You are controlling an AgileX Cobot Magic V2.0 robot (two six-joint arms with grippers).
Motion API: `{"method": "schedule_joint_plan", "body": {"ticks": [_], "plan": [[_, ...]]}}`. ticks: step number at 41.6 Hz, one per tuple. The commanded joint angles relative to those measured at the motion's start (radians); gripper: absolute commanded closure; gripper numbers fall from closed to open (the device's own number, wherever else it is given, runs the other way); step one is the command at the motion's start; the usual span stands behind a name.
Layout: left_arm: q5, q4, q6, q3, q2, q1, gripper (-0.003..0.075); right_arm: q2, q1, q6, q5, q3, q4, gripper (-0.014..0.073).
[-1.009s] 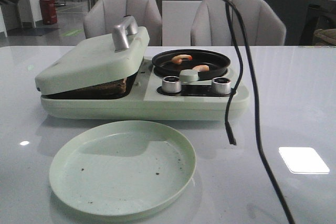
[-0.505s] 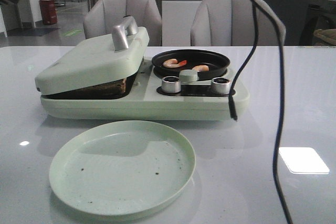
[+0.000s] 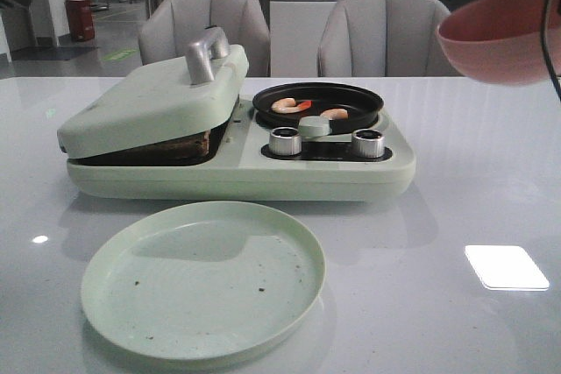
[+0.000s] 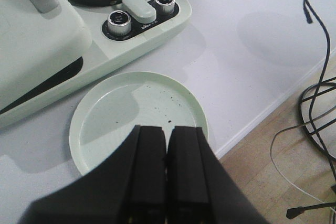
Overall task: Make breakfast with bread and shrimp
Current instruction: 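Carry the empty pink bowl back and set it on the table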
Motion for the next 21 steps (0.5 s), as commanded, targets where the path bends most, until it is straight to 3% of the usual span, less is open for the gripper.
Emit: {"method": "schedule_joint_plan", "body": {"ticks": [1,8,21], "plan": [[-0.071,-0.008,-0.006,-0.031,-0.006,-0.007,0.0612,-0.072,-0.065,-0.064,-0.110,0.082,0.148,0.0540],[-0.071,-0.008,-0.006,-0.031,-0.006,-0.007,0.0612,-0.075,-0.141,-0.132,-0.231,0.277,0.282,0.0540],[-0.071,-0.008,-0.006,-0.031,-0.006,-0.007,0.0612,-0.075,-0.171,-0.132,-0.487,0.504,0.280,0.0540]]}}
